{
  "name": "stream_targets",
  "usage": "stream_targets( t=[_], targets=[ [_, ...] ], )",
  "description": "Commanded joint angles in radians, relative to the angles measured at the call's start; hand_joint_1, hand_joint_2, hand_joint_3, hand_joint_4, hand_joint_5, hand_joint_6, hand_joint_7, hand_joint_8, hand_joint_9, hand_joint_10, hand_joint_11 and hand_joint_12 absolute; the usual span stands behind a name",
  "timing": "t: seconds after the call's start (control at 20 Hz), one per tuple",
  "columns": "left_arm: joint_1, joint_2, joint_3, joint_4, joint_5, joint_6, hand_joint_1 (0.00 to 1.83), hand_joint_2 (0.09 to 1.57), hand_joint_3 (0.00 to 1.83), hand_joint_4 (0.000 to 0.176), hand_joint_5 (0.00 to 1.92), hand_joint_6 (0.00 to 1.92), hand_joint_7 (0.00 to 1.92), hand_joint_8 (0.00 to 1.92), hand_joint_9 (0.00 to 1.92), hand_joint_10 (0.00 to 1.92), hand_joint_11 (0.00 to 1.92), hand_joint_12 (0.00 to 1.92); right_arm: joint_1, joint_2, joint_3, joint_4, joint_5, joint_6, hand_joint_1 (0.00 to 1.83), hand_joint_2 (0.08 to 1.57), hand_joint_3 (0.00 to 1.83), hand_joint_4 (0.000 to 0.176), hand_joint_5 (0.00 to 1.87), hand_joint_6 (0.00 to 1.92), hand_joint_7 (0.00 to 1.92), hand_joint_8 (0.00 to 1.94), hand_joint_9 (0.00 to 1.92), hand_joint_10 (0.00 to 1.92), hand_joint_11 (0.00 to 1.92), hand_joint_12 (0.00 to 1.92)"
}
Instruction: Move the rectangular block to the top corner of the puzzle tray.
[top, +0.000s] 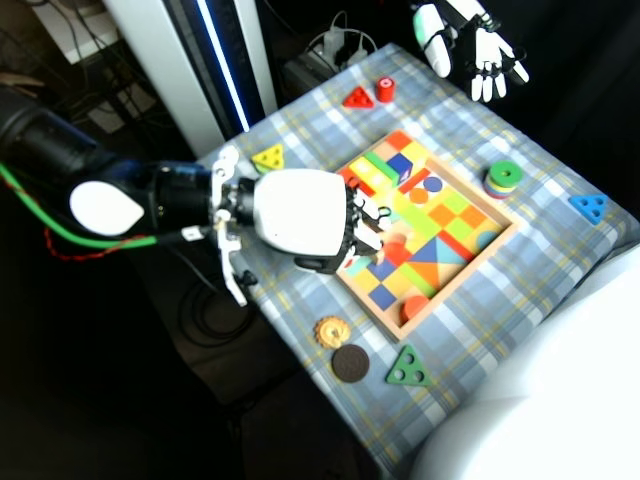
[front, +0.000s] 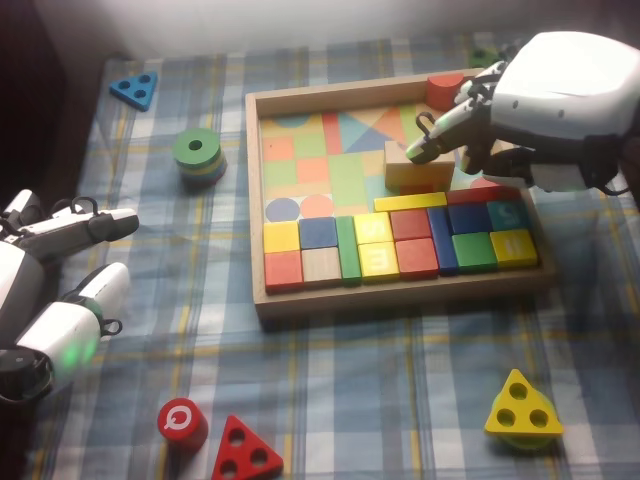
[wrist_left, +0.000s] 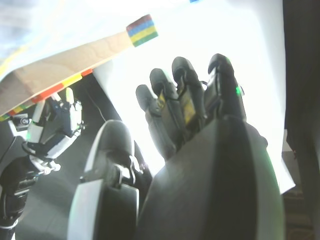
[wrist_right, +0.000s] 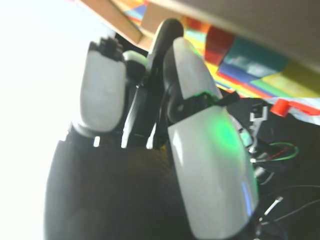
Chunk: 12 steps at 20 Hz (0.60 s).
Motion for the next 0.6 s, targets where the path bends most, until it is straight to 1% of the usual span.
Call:
stream_targets(
  t=[0.0, 0.05, 0.1, 0.2, 0.25, 0.35, 0.4, 0.55],
  targets=[
    [0.000, 0.004, 0.000, 0.041, -0.113, -0.007, 0.59, 1.43, 0.00, 0.000, 0.70, 0.00, 0.58, 0.00, 0.36, 0.00, 0.00, 0.00, 0.013, -0.003, -0.004, 0.024, 0.090, 0.007, 1.62, 1.21, 0.00, 0.000, 0.75, 0.01, 1.36, 1.94, 1.55, 1.92, 1.63, 1.92],
    [0.000, 0.004, 0.000, 0.041, -0.113, -0.007, 0.62, 1.43, 0.00, 0.000, 0.71, 0.00, 0.59, 0.00, 0.38, 0.01, 0.00, 0.00, 0.014, -0.003, -0.005, 0.018, 0.090, 0.011, 1.65, 1.20, 0.00, 0.000, 0.75, 0.01, 1.35, 1.94, 1.54, 1.92, 1.63, 1.92],
    [0.000, 0.004, 0.000, 0.040, -0.113, -0.007, 0.61, 1.43, 0.00, 0.000, 0.71, 0.00, 0.58, 0.00, 0.37, 0.00, 0.00, 0.00, 0.016, -0.002, -0.007, 0.008, 0.090, 0.020, 1.64, 1.20, 0.00, 0.000, 0.72, 0.00, 1.36, 1.94, 1.54, 1.92, 1.62, 1.92],
    [0.000, 0.004, 0.000, 0.040, -0.113, -0.007, 0.60, 1.43, 0.00, 0.005, 0.71, 0.00, 0.58, 0.00, 0.38, 0.00, 0.00, 0.00, 0.017, -0.002, -0.008, -0.012, 0.090, 0.038, 1.65, 1.20, 0.00, 0.000, 0.71, 0.00, 1.33, 1.94, 1.52, 1.92, 1.60, 1.92],
    [0.000, 0.004, 0.000, 0.040, -0.113, -0.007, 0.62, 1.42, 0.00, 0.000, 0.73, 0.01, 0.59, 0.00, 0.38, 0.01, 0.00, 0.00, 0.018, -0.002, -0.009, -0.022, 0.090, 0.044, 1.62, 1.19, 0.00, 0.000, 0.73, 0.00, 1.32, 1.94, 1.50, 1.92, 1.58, 1.92],
    [0.000, 0.004, 0.000, 0.040, -0.113, -0.007, 0.64, 1.42, 0.00, 0.000, 0.74, 0.01, 0.60, 0.01, 0.39, 0.01, 0.01, 0.00, 0.020, -0.002, -0.010, -0.034, 0.088, 0.047, 1.63, 1.19, 0.00, 0.000, 0.70, 0.00, 1.30, 1.94, 1.48, 1.92, 1.56, 1.92],
    [0.000, 0.004, 0.000, 0.040, -0.113, -0.007, 0.61, 1.43, 0.00, 0.000, 0.73, 0.00, 0.60, 0.00, 0.38, 0.00, 0.00, 0.00, 0.022, -0.002, -0.009, -0.040, 0.082, 0.047, 1.62, 1.21, 0.00, 0.000, 0.68, 0.00, 1.30, 1.94, 1.48, 1.92, 1.56, 1.92],
    [0.000, 0.004, 0.000, 0.041, -0.113, -0.007, 0.60, 1.43, 0.00, 0.000, 0.73, 0.00, 0.59, 0.00, 0.38, 0.00, 0.00, 0.00, 0.035, -0.002, -0.005, -0.074, 0.054, 0.047, 1.60, 1.21, 0.00, 0.000, 0.68, 0.00, 1.28, 1.94, 1.47, 1.92, 1.55, 1.92]
  ],
)
